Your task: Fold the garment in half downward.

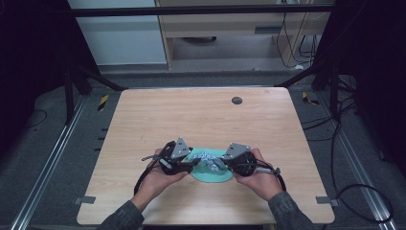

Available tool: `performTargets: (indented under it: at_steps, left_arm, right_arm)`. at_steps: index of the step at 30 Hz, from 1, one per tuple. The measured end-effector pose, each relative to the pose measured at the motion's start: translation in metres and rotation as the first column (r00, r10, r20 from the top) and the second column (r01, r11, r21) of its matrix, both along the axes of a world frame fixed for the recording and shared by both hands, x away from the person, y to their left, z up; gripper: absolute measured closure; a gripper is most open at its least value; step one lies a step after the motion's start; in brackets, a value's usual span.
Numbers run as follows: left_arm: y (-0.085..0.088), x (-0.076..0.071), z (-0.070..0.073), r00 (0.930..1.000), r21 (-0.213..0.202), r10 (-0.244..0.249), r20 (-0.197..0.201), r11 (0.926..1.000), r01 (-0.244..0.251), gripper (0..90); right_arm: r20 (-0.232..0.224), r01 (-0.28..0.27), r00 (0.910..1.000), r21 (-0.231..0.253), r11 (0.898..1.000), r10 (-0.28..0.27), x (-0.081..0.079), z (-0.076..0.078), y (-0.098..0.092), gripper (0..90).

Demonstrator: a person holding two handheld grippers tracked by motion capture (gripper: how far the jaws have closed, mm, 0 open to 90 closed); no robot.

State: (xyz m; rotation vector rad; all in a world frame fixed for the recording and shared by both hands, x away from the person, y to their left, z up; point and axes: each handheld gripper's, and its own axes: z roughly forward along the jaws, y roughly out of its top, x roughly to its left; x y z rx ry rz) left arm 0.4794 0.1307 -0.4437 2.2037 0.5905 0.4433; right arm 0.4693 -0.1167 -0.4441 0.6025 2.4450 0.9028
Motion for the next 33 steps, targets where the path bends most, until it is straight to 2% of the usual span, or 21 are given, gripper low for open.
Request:
performTargets:
  at_steps: [2, 5, 9, 14, 20, 28, 33]
  left_arm:
    - [0.001, -0.002, -0.004, 0.9998, 0.009, -0.014, -0.014, 0.9999, 0.014, 39.7]
    - [0.001, -0.004, -0.008, 0.9994, 0.017, -0.019, -0.027, 0.9997, 0.02, 39.7]
    - [0.001, -0.008, -0.011, 0.999, 0.015, -0.025, -0.038, 0.9996, 0.026, 43.2]
    - [0.002, -0.012, -0.014, 0.9988, 0.027, -0.032, -0.038, 0.9991, 0.033, 52.5]
    - [0.004, -0.015, -0.019, 0.9984, 0.029, -0.035, -0.045, 0.9989, 0.037, 56.7]
    - [0.008, -0.018, -0.024, 0.998, 0.028, -0.042, -0.047, 0.9987, 0.043, 62.2]
    - [0.009, -0.02, -0.024, 0.9981, 0.014, -0.042, -0.046, 0.999, 0.043, 65.2]
  right_arm:
    - [-0.003, -0.002, 1.0, 0.002, 1.0, 0.002, -0.002, 0.0, 0.0, 81.5]
    - [-0.001, -0.012, 0.9999, -0.002, 1.0, 0.012, -0.004, -0.001, 0.001, 81.4]
    - [-0.006, -0.016, 0.9999, 0.003, 1.0, 0.016, -0.009, -0.002, 0.0, 81.2]
    - [-0.012, -0.026, 0.9996, 0.004, 1.0, 0.026, -0.015, -0.004, 0.0, 81.1]
    - [-0.022, -0.031, 0.9993, 0.007, 1.0, 0.031, -0.021, -0.009, 0.0, 79.6]
    - [-0.05, -0.023, 0.9985, 0.007, 1.0, 0.023, -0.025, -0.016, 0.002, 65.1]
    - [-0.062, -0.019, 0.9979, 0.005, 1.0, 0.019, -0.025, -0.017, 0.003, 58.0]
